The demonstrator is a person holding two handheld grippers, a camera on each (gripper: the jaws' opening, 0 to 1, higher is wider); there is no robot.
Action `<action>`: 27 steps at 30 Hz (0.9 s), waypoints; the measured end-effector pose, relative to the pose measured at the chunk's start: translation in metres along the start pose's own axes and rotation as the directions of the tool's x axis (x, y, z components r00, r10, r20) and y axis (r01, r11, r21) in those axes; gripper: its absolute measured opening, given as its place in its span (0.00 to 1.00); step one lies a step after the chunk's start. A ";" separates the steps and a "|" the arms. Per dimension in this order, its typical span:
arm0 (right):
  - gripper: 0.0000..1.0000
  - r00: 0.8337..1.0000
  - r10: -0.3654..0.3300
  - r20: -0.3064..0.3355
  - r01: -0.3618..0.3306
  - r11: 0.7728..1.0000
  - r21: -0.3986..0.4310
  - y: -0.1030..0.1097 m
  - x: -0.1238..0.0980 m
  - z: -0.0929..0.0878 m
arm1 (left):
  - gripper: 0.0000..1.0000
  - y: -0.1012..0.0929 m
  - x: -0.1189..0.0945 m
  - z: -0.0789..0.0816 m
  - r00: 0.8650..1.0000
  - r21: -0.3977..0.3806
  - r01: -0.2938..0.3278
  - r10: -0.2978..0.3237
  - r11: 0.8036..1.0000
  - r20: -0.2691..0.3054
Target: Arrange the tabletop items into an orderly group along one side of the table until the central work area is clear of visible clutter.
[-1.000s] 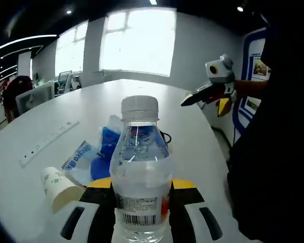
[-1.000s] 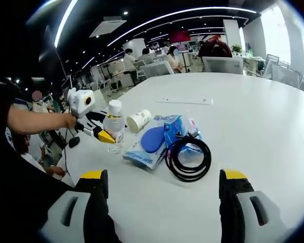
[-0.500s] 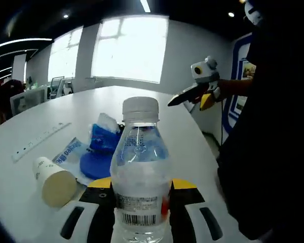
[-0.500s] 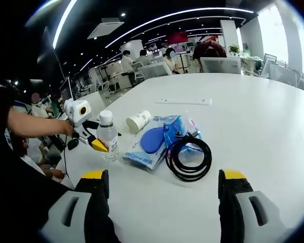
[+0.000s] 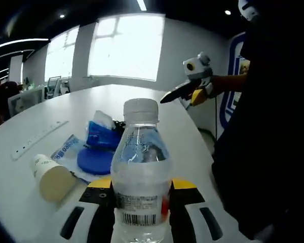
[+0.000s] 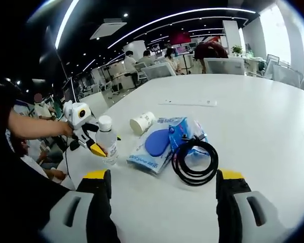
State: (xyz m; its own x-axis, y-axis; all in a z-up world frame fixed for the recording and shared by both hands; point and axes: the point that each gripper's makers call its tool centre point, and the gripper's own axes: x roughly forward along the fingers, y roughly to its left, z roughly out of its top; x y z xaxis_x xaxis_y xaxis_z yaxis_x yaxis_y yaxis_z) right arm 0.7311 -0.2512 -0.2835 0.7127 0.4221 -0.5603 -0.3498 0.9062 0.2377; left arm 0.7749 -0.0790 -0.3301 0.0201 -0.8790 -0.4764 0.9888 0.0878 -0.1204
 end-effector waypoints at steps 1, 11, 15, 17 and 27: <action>0.80 1.000 0.009 0.008 -0.009 1.000 -0.006 0.003 0.001 0.003 | 0.38 -0.001 0.000 0.000 1.000 -0.001 0.002 -0.002 1.000 0.002; 0.75 0.994 0.099 0.052 -0.095 0.993 -0.073 0.030 0.015 0.029 | 0.38 -0.014 0.008 0.017 1.000 0.024 0.023 -0.024 0.999 0.017; 0.73 0.986 0.148 0.077 -0.142 0.986 -0.085 0.045 0.020 0.039 | 0.38 -0.019 0.012 0.023 0.999 0.031 0.031 -0.031 0.999 0.026; 0.71 0.982 0.169 0.086 -0.161 0.982 -0.096 0.052 0.021 0.043 | 0.38 -0.021 0.014 0.025 0.999 0.036 0.035 -0.036 0.999 0.030; 0.60 0.954 0.278 0.115 -0.263 0.956 -0.129 0.087 0.028 0.056 | 0.38 -0.031 0.021 0.036 0.997 0.047 0.057 -0.060 0.997 0.056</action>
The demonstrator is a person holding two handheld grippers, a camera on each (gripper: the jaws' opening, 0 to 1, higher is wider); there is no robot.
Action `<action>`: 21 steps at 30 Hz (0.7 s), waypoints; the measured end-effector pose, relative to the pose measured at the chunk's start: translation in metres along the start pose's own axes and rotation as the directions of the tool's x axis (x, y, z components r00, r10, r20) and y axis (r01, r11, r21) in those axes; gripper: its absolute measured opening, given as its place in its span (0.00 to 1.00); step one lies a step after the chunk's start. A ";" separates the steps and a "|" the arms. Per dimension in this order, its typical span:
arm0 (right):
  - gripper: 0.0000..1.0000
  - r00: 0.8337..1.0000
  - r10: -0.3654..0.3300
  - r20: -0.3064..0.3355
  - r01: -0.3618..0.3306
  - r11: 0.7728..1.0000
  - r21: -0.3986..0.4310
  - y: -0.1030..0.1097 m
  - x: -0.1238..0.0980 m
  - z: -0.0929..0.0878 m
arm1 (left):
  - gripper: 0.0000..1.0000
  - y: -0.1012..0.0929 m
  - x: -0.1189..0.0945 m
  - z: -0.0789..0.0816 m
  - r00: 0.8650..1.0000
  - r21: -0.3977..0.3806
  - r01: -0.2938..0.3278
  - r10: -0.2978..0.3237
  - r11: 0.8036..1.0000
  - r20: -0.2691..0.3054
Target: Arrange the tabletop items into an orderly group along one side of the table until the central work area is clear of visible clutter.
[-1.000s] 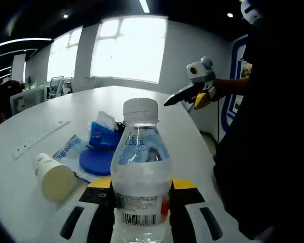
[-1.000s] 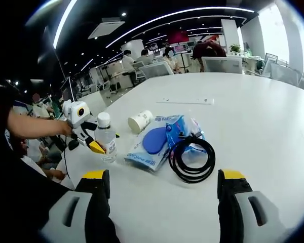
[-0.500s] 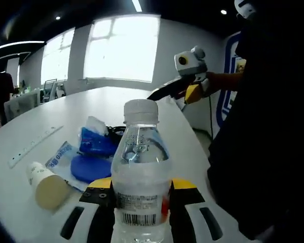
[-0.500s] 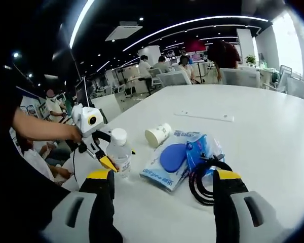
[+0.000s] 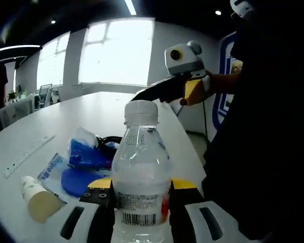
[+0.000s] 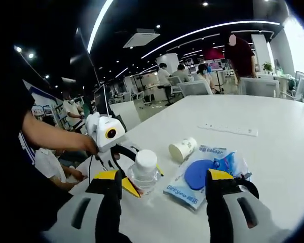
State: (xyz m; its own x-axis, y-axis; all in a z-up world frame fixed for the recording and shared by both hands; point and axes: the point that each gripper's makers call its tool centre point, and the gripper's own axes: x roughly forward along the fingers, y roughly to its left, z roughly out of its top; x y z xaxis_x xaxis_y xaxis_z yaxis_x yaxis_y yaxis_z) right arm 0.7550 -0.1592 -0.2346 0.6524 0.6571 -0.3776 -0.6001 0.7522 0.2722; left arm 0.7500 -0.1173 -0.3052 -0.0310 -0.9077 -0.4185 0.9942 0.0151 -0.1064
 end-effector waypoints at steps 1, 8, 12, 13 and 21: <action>0.58 1.000 0.011 0.004 -0.011 1.000 -0.004 0.002 0.001 0.001 | 0.38 -0.001 0.001 0.001 1.000 -0.001 0.001 -0.001 1.000 0.004; 0.44 0.997 0.069 0.046 -0.070 0.997 0.023 0.015 0.008 0.009 | 0.38 -0.011 0.007 0.015 0.999 0.003 0.016 -0.016 1.000 0.039; 0.35 0.991 0.097 0.093 -0.102 0.993 0.052 0.020 0.009 0.017 | 0.38 -0.014 0.009 0.023 0.997 -0.008 0.018 -0.017 1.000 0.074; 0.33 0.991 0.099 0.095 -0.105 0.993 0.052 0.021 0.008 0.018 | 0.38 -0.015 0.010 0.025 0.997 -0.013 0.017 -0.015 1.000 0.082; 0.21 0.988 0.106 0.116 -0.109 0.994 0.022 0.021 0.009 0.022 | 0.38 -0.023 0.015 0.040 0.993 -0.014 0.024 -0.022 1.000 0.112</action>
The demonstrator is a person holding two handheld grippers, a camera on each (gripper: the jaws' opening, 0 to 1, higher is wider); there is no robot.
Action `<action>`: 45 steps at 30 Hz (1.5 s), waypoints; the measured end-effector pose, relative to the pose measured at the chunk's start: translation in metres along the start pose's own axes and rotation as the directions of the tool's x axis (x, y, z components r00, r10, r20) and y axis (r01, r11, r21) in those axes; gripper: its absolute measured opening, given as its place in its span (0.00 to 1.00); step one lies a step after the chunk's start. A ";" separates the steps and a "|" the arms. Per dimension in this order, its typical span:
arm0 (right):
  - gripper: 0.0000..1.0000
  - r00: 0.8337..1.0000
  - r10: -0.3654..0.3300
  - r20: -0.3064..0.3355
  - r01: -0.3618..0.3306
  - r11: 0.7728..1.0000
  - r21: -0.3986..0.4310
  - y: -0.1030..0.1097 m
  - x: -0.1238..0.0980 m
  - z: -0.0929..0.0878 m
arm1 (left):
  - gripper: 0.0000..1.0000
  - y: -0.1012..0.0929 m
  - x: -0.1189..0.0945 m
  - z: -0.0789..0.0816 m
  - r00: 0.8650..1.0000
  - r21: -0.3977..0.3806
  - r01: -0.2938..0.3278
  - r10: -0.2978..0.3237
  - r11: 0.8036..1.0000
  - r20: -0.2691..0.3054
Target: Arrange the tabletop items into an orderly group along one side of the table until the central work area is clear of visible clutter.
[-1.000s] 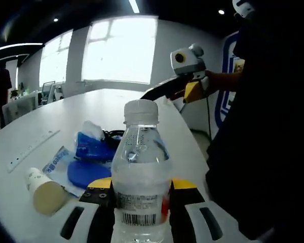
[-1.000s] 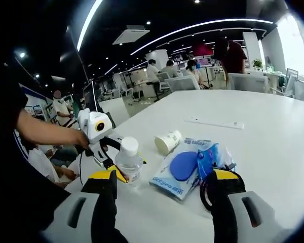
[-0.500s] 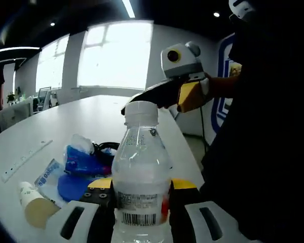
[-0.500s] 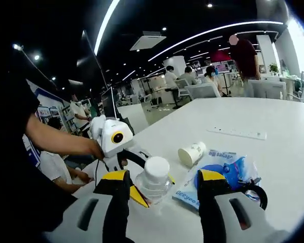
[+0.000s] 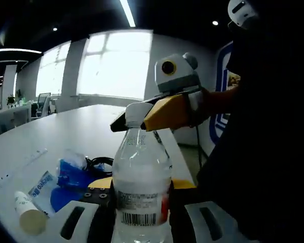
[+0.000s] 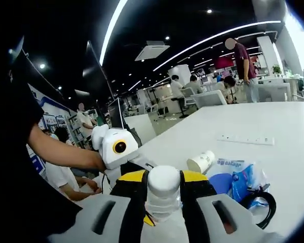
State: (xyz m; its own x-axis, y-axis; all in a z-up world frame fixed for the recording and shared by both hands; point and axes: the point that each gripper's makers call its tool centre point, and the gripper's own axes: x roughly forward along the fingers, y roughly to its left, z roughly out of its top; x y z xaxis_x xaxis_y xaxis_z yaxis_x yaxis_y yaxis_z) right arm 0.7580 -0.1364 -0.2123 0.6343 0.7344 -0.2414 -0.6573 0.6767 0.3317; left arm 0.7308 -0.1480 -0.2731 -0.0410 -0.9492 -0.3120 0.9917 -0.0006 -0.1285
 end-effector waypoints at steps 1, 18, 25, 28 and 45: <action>0.21 1.000 0.003 0.002 -0.003 1.000 0.005 0.000 0.000 0.001 | 0.38 0.000 0.000 0.000 1.000 -0.002 0.000 0.000 1.000 0.002; 0.20 0.996 0.060 0.068 -0.056 0.997 -0.056 0.016 0.004 0.027 | 0.38 -0.004 -0.011 0.022 0.997 -0.049 -0.005 0.008 0.999 0.071; 0.20 0.993 0.069 0.097 -0.064 0.996 -0.058 0.021 0.003 0.033 | 0.38 -0.006 -0.014 0.030 0.996 -0.041 -0.007 0.011 0.999 0.093; 0.20 0.991 0.085 0.102 -0.082 0.996 -0.031 0.024 0.004 0.035 | 0.38 -0.010 -0.014 0.033 0.995 -0.042 -0.002 0.006 0.999 0.098; 0.17 0.997 0.054 0.055 -0.050 0.996 -0.073 0.028 0.004 0.038 | 0.41 -0.005 -0.012 0.033 0.997 -0.091 -0.034 0.041 0.995 0.071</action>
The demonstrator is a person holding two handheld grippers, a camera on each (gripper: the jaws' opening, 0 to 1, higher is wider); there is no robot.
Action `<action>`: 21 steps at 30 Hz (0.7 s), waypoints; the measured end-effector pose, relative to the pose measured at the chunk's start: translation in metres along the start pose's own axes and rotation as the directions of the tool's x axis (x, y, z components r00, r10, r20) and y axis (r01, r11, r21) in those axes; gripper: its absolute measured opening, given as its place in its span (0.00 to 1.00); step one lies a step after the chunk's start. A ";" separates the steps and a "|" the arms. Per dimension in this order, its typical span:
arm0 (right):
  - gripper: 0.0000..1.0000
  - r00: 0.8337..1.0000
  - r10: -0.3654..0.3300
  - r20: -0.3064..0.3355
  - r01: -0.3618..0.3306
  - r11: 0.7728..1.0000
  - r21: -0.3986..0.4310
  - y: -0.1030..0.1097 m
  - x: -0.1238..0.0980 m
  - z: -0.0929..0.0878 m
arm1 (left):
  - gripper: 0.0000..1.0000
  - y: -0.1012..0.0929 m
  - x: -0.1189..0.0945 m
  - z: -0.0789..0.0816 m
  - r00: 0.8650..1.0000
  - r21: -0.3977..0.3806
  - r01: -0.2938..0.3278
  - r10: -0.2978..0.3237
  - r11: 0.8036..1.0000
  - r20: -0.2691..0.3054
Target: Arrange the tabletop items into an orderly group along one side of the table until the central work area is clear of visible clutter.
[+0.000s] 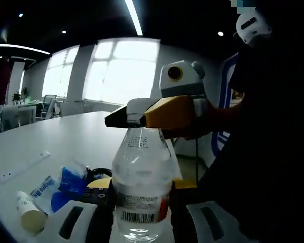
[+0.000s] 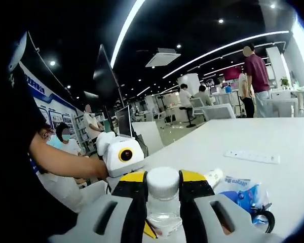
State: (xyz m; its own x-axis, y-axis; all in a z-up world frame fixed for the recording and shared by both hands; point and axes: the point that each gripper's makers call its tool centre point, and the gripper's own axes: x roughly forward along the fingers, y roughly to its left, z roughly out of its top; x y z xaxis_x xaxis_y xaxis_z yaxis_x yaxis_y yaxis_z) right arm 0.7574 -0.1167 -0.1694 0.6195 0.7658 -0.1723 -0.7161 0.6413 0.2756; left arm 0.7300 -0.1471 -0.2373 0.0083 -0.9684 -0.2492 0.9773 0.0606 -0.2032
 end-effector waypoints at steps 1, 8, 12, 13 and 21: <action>0.17 1.000 -0.001 0.002 0.001 1.000 0.005 -0.001 0.000 0.001 | 0.42 0.001 -0.001 0.001 1.000 -0.001 -0.001 0.002 1.000 0.005; 0.17 0.999 0.009 -0.030 -0.010 1.000 -0.020 0.003 0.005 0.000 | 0.59 0.019 -0.012 -0.003 0.996 0.015 -0.071 0.072 0.997 -0.046; 0.17 0.999 0.013 -0.039 -0.014 1.000 -0.019 0.002 0.008 0.000 | 0.64 0.024 -0.019 -0.004 0.992 0.021 -0.105 0.106 0.994 -0.065; 0.17 0.999 0.016 -0.041 -0.017 1.000 -0.021 0.003 0.009 0.001 | 0.66 0.026 -0.021 -0.005 0.990 0.015 -0.117 0.118 0.993 -0.073; 0.17 0.998 0.026 -0.056 -0.028 0.999 -0.037 0.002 0.018 0.005 | 0.68 0.037 -0.049 -0.008 0.965 0.027 -0.239 0.240 0.971 -0.103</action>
State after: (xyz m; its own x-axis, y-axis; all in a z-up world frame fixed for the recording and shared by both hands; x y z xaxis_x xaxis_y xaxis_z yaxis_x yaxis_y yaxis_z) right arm 0.7689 -0.1016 -0.1673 0.5814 0.7839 -0.2178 -0.7447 0.6206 0.2456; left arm 0.7643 -0.0954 -0.2404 0.2211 -0.8952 -0.3870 0.9524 0.2835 -0.1118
